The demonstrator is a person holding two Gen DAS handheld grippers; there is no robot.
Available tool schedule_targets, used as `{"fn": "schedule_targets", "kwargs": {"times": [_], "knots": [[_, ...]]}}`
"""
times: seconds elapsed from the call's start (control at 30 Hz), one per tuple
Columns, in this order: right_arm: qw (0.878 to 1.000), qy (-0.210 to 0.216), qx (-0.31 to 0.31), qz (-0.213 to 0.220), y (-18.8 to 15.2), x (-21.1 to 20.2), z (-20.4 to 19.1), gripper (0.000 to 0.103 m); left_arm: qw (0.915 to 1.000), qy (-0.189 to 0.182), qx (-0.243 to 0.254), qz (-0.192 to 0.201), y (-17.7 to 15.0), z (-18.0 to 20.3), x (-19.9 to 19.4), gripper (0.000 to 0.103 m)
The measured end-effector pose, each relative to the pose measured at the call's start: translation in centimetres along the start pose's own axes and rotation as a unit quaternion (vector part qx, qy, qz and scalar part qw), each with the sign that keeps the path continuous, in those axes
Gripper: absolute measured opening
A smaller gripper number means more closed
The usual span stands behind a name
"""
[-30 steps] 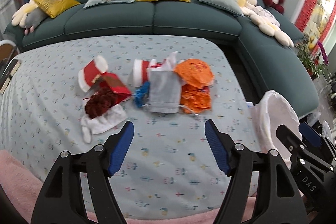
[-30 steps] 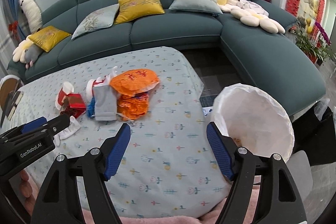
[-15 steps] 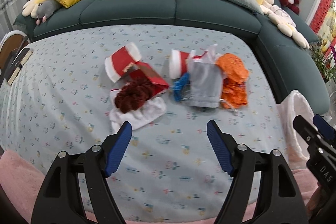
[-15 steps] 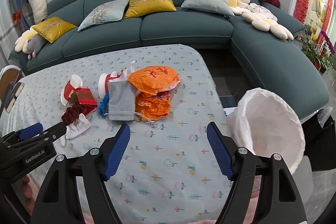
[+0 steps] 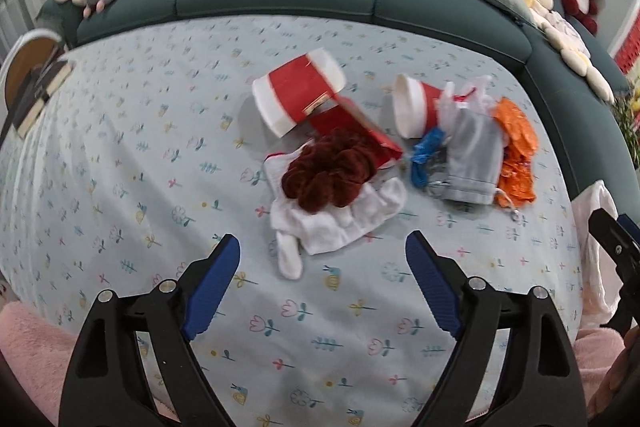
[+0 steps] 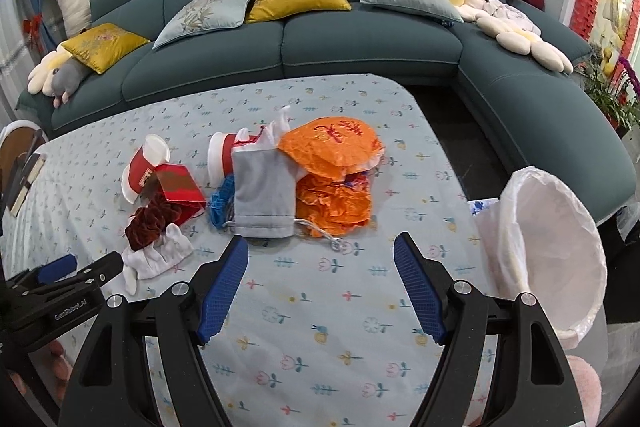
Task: Collect trash
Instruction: 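Move both tools back over the table toward the remaining clutter, then grasp the white gloves with the left tool while the right grasps the grey cloth bag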
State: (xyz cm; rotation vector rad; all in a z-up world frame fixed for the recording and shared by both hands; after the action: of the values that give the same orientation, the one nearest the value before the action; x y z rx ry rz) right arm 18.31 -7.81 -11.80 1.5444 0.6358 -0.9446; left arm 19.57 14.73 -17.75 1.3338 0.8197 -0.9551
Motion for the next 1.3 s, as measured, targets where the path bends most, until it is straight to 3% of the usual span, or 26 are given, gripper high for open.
{"fn": "schedule_targets", "kwargs": {"times": [0.17,0.53,0.6,0.7,0.8,1.07,1.3], "knots": [[1.0,0.005,-0.003,-0.01,-0.1,1.2,-1.4,0.072,0.9997,-0.009,-0.012,-0.017,-0.1,-0.9,1.7,0.08],[1.0,0.003,-0.018,-0.019,0.4,3.0,-3.2,0.072,0.9972,-0.034,-0.027,-0.062,-0.2,-0.5,5.9,0.061],[1.0,0.003,-0.02,-0.023,0.4,3.4,-3.3,0.072,0.9967,-0.038,-0.029,-0.065,-0.2,-0.3,6.5,0.054],[0.999,0.006,-0.024,-0.027,0.3,3.9,-3.7,0.072,0.9958,-0.048,-0.028,-0.073,-0.3,-0.2,7.2,0.027],[0.999,0.01,-0.026,-0.032,0.3,4.3,-4.2,0.072,0.9945,-0.065,-0.029,-0.077,-0.2,0.1,7.4,0.008],[0.999,0.016,-0.022,-0.043,0.2,5.0,-3.9,0.072,0.9944,-0.095,-0.007,-0.046,0.5,2.2,4.3,0.005],[0.998,0.019,-0.01,-0.051,0.8,5.9,-2.1,0.062,0.993,-0.115,0.011,-0.023,2.1,5.5,2.0,0.005]]}}
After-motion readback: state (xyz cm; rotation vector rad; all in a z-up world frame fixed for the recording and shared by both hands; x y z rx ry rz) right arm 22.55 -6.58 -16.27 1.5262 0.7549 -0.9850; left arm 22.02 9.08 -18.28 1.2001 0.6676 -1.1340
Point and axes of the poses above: each gripper's, at about its wrist camera, not at the fingertips, and x roughly the way its jaws point, z to its right, y to its top, the point moved 9 cm from there along x, roughly the way its jaws point, and after that the axes turned 4 degrees about -z, right-handed, at the moved point
